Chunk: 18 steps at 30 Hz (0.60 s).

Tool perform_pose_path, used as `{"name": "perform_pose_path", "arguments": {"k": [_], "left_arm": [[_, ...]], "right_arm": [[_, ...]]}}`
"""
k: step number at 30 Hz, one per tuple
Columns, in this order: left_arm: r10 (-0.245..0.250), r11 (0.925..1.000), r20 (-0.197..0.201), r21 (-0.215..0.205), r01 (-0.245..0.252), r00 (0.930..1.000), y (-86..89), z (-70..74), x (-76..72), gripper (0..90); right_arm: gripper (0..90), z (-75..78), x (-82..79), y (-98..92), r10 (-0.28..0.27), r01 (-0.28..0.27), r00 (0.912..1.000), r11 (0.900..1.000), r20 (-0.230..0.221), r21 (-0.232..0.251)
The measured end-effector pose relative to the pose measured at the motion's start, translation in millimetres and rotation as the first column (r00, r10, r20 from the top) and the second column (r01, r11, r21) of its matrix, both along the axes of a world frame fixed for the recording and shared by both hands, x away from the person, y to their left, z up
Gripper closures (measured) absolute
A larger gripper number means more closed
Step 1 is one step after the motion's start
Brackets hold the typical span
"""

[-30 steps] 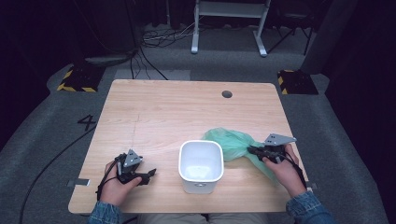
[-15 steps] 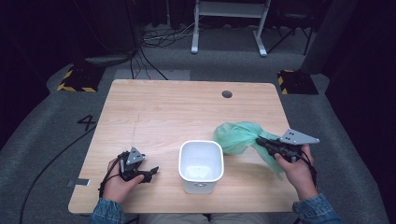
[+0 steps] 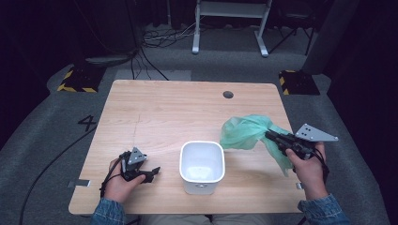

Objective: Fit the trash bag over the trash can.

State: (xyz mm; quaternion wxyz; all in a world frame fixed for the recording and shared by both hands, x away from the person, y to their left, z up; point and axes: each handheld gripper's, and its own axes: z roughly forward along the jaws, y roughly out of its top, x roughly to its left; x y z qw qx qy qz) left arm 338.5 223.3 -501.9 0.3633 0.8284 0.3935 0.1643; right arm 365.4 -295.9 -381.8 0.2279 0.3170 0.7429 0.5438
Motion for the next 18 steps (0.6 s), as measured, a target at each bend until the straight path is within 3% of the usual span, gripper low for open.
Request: {"name": "perform_pose_path", "arguments": {"k": [6, 18], "left_arm": [[0.000, 1.0000, 0.002, 0.003, 0.000, 1.0000, 0.0, -0.2, 0.2, 24.0], [0.000, 1.0000, 0.000, 0.002, 0.000, 1.0000, -0.1, -0.6, -0.1, 24.0]], "right_arm": [[90.0, 8.4, -3.6, -0.6, -0.023, 0.022, 0.9994, 0.999, 0.026, 0.041], [90.0, 30.4, -14.2, 1.4, -0.013, 0.005, 0.9964, 0.995, 0.084, 0.096]]}}
